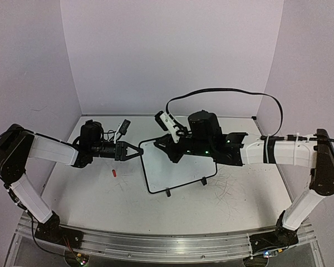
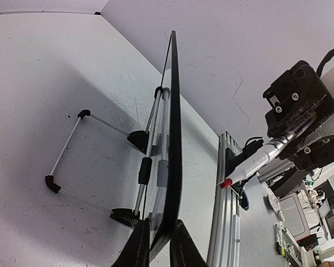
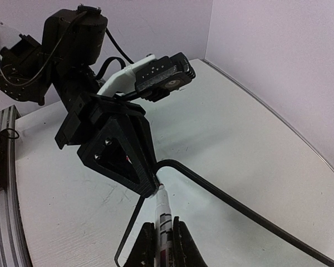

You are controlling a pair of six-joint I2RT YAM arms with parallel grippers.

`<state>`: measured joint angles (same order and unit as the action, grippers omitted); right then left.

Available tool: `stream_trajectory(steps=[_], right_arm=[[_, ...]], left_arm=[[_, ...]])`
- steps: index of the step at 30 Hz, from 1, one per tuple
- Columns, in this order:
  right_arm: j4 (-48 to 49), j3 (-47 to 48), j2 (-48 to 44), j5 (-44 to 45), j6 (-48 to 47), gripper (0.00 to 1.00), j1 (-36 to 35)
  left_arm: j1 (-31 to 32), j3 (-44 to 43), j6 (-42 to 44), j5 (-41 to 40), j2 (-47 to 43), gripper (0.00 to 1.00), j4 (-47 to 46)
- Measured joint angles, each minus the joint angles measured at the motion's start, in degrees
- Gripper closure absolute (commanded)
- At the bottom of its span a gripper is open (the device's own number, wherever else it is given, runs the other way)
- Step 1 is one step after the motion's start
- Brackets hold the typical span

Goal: Write a sentence on the whiteboard
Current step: Hold the whiteboard at the center of the board.

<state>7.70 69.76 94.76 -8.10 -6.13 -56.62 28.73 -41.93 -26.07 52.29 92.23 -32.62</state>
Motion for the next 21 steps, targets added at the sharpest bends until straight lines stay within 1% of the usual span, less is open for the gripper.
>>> stream_trajectory(steps=[3, 12, 16, 21], right_arm=[[0.0, 0.0, 0.0, 0.0, 0.0, 1.00, 0.0], [0.0, 0.0, 0.1, 0.0, -0.1, 1.00, -0.1], [0.0, 1.1, 1.8, 1.6, -0.1, 1.00, -0.7], [-0.1, 1.5, 3.1, 4.4, -0.5, 1.00, -1.8]], left_arm=[[0.0, 0.0, 0.6, -0.1, 0.0, 0.83, -0.1], [0.0, 0.0, 1.6, -0.8, 0.0, 0.95, -0.5], [0.0, 0.0, 3.1, -1.6, 0.0, 0.99, -1.0], [0.0, 0.1, 3.8, -1.6, 0.0, 1.00, -1.0]])
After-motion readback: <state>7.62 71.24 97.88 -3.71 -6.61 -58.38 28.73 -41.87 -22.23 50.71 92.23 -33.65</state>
